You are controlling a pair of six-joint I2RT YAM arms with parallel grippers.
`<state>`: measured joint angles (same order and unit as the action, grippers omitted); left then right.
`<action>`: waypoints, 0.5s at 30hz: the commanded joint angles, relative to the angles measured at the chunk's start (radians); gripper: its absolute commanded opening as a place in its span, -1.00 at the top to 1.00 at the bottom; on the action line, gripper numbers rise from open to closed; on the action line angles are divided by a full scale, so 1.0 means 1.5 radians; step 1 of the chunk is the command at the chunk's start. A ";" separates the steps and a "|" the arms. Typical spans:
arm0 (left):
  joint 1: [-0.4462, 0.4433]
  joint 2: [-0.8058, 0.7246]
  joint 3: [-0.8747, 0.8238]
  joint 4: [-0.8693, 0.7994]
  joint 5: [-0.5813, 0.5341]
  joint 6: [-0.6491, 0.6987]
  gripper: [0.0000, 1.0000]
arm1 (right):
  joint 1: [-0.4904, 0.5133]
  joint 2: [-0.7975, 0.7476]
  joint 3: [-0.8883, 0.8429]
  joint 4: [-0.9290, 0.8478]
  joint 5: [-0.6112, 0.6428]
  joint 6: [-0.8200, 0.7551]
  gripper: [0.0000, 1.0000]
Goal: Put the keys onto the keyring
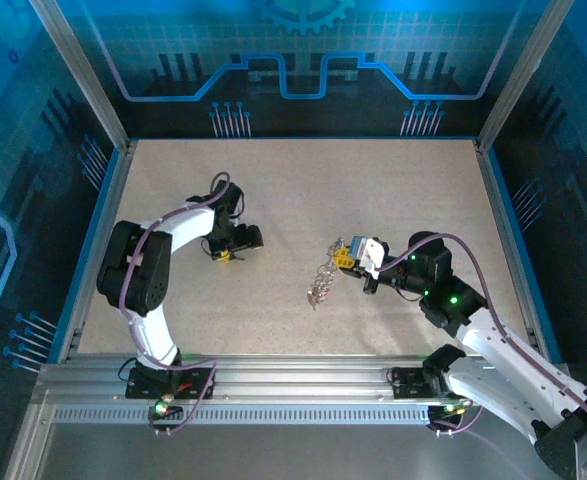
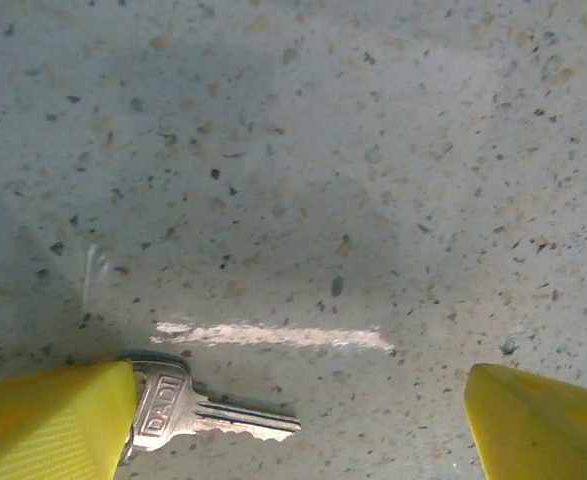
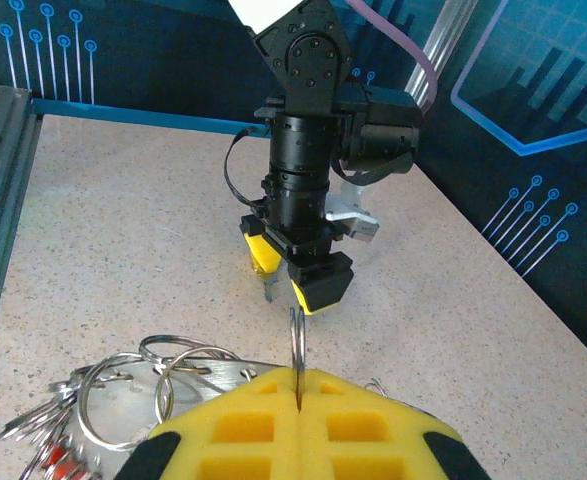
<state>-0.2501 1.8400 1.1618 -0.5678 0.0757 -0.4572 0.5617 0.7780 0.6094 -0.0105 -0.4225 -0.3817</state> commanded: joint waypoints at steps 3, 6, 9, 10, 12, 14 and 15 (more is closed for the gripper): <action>-0.036 0.002 -0.034 0.009 0.057 -0.063 -0.74 | -0.007 -0.008 0.014 0.026 -0.004 0.003 1.00; -0.071 -0.007 -0.050 0.040 0.086 -0.121 -0.74 | -0.007 -0.008 0.010 0.031 -0.004 0.005 1.00; -0.117 0.001 -0.044 0.066 0.123 -0.177 -0.73 | -0.007 -0.008 0.005 0.041 -0.002 0.009 1.00; -0.132 0.004 -0.040 0.073 0.130 -0.193 -0.73 | -0.007 -0.008 0.005 0.042 -0.002 0.010 1.00; -0.168 0.013 -0.025 0.086 0.156 -0.227 -0.73 | -0.008 -0.008 0.004 0.043 -0.001 0.010 1.00; -0.195 0.023 -0.010 0.086 0.180 -0.258 -0.73 | -0.007 -0.011 0.006 0.036 0.000 0.005 1.00; -0.208 0.025 -0.007 0.088 0.188 -0.274 -0.73 | -0.007 -0.013 0.008 0.030 -0.002 0.001 1.00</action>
<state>-0.5056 1.8347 1.1328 -0.4393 0.2459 -0.7341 0.5617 0.7780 0.6094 -0.0067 -0.4221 -0.3813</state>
